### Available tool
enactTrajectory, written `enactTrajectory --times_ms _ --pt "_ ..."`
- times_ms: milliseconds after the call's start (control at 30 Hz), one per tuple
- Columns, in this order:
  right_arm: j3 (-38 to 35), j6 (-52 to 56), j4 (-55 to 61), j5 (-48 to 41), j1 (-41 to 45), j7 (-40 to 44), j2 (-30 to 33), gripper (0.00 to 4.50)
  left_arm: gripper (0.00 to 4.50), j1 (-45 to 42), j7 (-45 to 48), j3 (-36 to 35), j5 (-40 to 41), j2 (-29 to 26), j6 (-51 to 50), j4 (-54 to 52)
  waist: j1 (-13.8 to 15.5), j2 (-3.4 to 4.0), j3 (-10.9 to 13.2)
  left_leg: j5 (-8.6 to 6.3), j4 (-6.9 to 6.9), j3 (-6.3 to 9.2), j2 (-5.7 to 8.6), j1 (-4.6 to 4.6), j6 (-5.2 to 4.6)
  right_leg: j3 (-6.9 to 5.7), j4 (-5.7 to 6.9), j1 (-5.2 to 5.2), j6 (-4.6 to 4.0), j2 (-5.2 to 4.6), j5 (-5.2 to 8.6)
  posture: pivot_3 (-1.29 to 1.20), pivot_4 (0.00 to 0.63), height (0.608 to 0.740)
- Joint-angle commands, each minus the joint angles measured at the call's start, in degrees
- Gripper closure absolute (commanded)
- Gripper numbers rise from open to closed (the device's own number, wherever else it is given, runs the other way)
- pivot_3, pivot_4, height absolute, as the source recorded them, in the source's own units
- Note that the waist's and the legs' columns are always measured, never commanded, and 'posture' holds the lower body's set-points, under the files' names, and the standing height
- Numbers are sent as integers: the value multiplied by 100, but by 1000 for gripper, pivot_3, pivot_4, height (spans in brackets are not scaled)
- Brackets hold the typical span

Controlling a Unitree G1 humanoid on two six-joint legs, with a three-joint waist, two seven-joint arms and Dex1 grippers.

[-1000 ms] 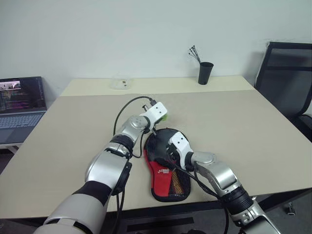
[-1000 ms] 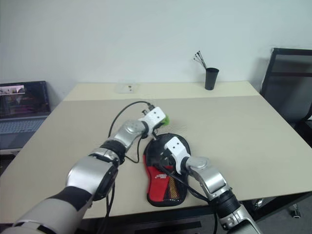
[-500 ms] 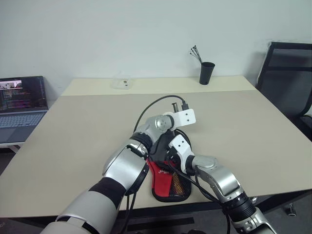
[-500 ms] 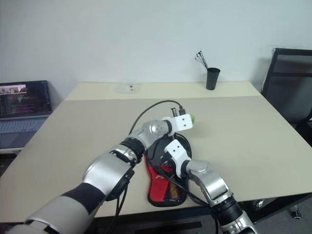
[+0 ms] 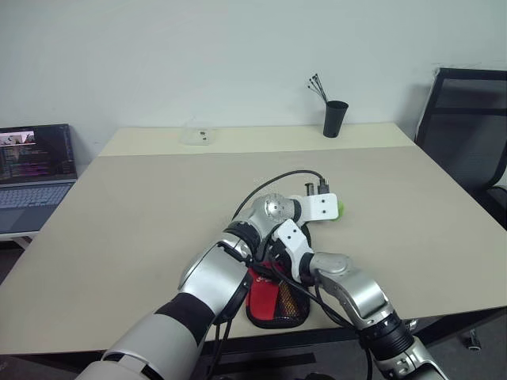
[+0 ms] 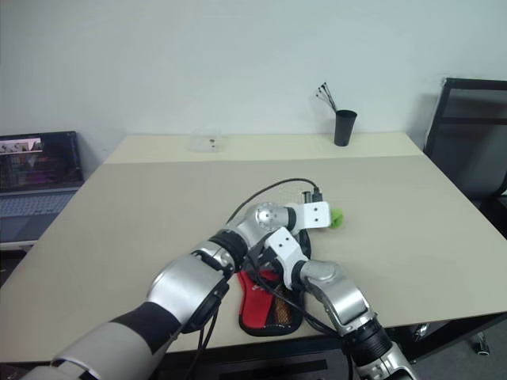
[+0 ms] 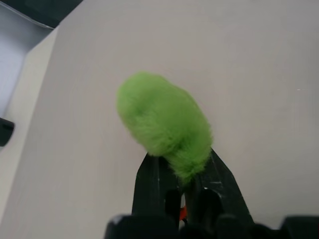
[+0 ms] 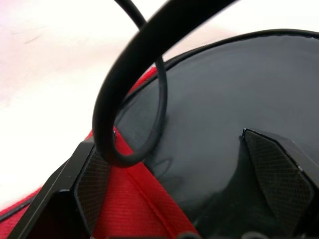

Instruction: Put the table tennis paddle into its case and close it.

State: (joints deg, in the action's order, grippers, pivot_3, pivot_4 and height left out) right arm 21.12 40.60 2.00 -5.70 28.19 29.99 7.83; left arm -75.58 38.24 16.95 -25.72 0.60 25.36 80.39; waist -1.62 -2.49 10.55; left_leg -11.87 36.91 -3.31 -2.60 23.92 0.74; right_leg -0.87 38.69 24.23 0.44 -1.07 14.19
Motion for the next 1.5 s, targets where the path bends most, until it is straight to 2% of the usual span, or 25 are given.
enactTrajectory --times_ms 33,233,500,833,933,1067,1233,1367,1500 --pt "77 255 -429 28 -107 21 12 0 2946 -84 4 -150 185 49 -61 -270 -1 0 0 0 0 0 0 0 0 0 0 0 0 0 0 0 150 740" --pt "48 233 -493 29 8 44 7 0 770 -106 -245 -244 265 -141 -284 -281 -2 0 0 0 1 2 -1 -2 0 0 4 0 0 0 0 0 150 740" --pt "-49 419 -257 -100 208 115 3 0 770 -195 -488 -664 618 -556 -463 -372 -16 0 0 0 1 5 -3 -5 0 2 7 0 0 1 0 0 150 740" --pt "-423 1481 1032 -684 269 176 132 0 770 -72 -578 -1437 1324 -1149 -755 -512 -12 -1 2 -1 -2 5 -6 10 1 0 1 11 0 0 0 0 150 740" --pt "-518 1736 1396 -842 272 151 201 0 770 38 -320 -1561 1493 -1297 -831 -572 -11 -1 2 -1 -2 4 -6 14 1 -2 0 13 0 0 0 0 150 740" --pt "-1018 2276 2085 -1298 379 258 500 0 770 354 1055 -1804 1999 -1449 -1189 -776 -12 -1 2 -1 -3 3 -6 13 2 -3 0 14 0 0 0 0 150 740" --pt "-1600 2694 2535 -1802 409 515 1158 0 770 760 2147 -1681 2114 -1605 -1348 -1103 -7 0 2 -1 -2 2 -6 17 1 -5 -1 14 -1 0 0 0 150 740" --pt "-2069 2731 2407 -2022 523 616 1711 0 770 1046 2594 -1608 2145 -1669 -1535 -1342 -5 -1 3 -1 -2 3 -6 20 1 -3 -5 14 -1 -1 0 0 150 740" --pt "-2204 2246 1752 -1870 721 590 2029 0 770 1344 2694 -1462 2098 -1627 -1589 -1602 -12 -1 3 -1 -2 3 -5 17 1 5 -4 14 -1 0 0 0 150 740"
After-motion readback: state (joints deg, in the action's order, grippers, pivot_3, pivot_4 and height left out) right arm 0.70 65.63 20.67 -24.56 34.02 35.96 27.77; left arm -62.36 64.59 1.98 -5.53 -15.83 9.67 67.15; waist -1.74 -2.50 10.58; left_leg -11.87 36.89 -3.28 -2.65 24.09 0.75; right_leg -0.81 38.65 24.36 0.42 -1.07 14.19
